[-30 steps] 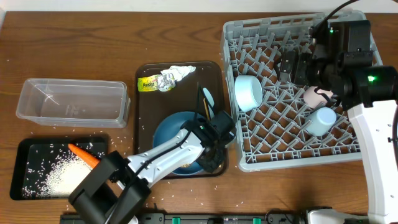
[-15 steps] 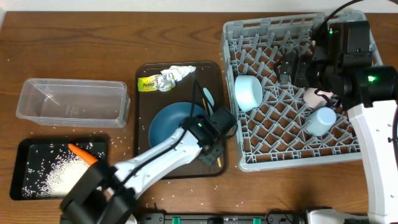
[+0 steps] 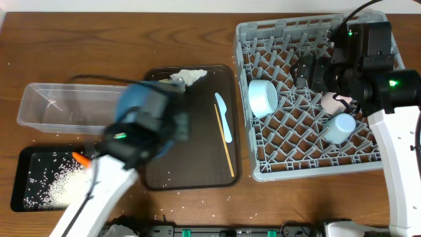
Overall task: Sort waste into correct bins and load items into the dishwasher rack
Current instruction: 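Lift the blue plate left and tip the food scrap onto the black tray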
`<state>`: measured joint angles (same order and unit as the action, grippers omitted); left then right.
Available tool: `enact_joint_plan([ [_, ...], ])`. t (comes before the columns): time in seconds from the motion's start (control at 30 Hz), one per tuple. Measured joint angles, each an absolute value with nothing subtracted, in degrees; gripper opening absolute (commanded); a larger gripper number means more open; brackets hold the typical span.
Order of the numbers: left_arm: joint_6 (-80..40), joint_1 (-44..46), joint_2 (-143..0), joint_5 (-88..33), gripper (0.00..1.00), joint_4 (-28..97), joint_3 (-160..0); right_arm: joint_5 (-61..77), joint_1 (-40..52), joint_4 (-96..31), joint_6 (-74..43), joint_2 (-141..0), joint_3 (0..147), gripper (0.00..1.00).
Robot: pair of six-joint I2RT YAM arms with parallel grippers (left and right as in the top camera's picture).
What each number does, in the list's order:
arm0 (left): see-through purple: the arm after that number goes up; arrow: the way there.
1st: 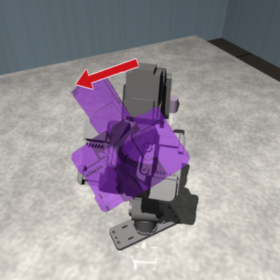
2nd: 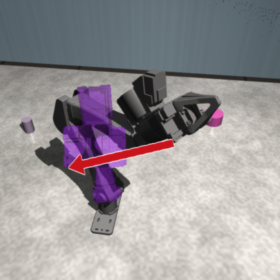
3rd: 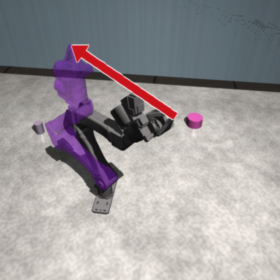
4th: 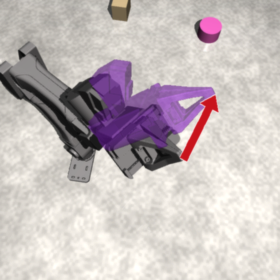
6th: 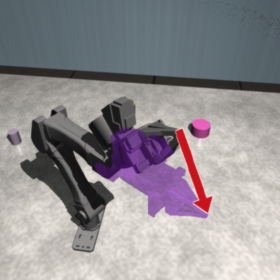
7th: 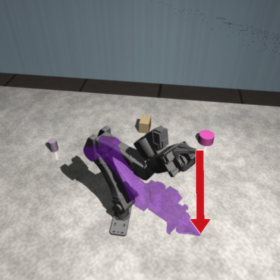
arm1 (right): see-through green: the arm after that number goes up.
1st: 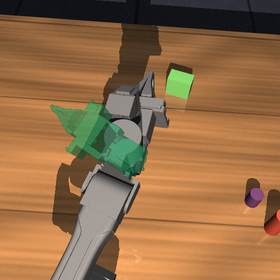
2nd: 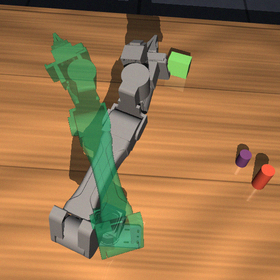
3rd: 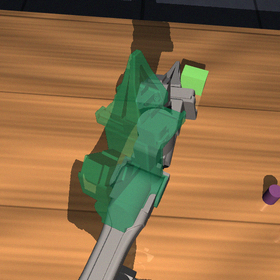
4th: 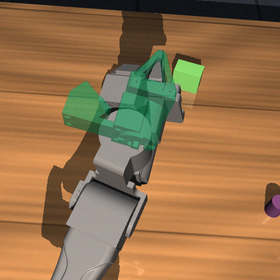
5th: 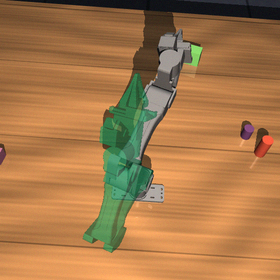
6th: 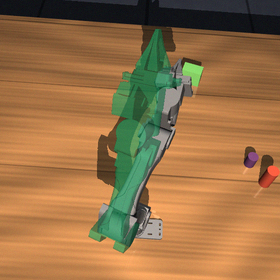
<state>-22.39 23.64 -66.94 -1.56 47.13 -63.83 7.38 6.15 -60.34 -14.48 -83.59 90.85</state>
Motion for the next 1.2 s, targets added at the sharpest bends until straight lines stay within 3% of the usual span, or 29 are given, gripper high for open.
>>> enact_joint_plan([
  [0.4, -25.1, -17.6, -55.4, -21.2, 0.06, 47.7, -63.3, 6.5, 6.2, -60.2, -14.5, -83.6, 90.8, 0.99],
  [0.67, -16.7, -45.0, -55.5, -45.9, 0.06, 45.8, -59.0, 6.3, 6.2, -60.2, -14.5, -83.6, 90.8, 0.99],
  [1.0, 1.7, -60.2, -58.7, -76.5, 0.06, 45.1, -54.3, 6.3, 6.2, -58.9, -14.5, -83.6, 90.8, 0.99],
  [1.2, 9.8, -74.1, -58.8, -84.8, 0.06, 46.3, -49.6, 6.4, 6.2, -59.4, -14.5, -83.6, 90.8, 0.99],
])
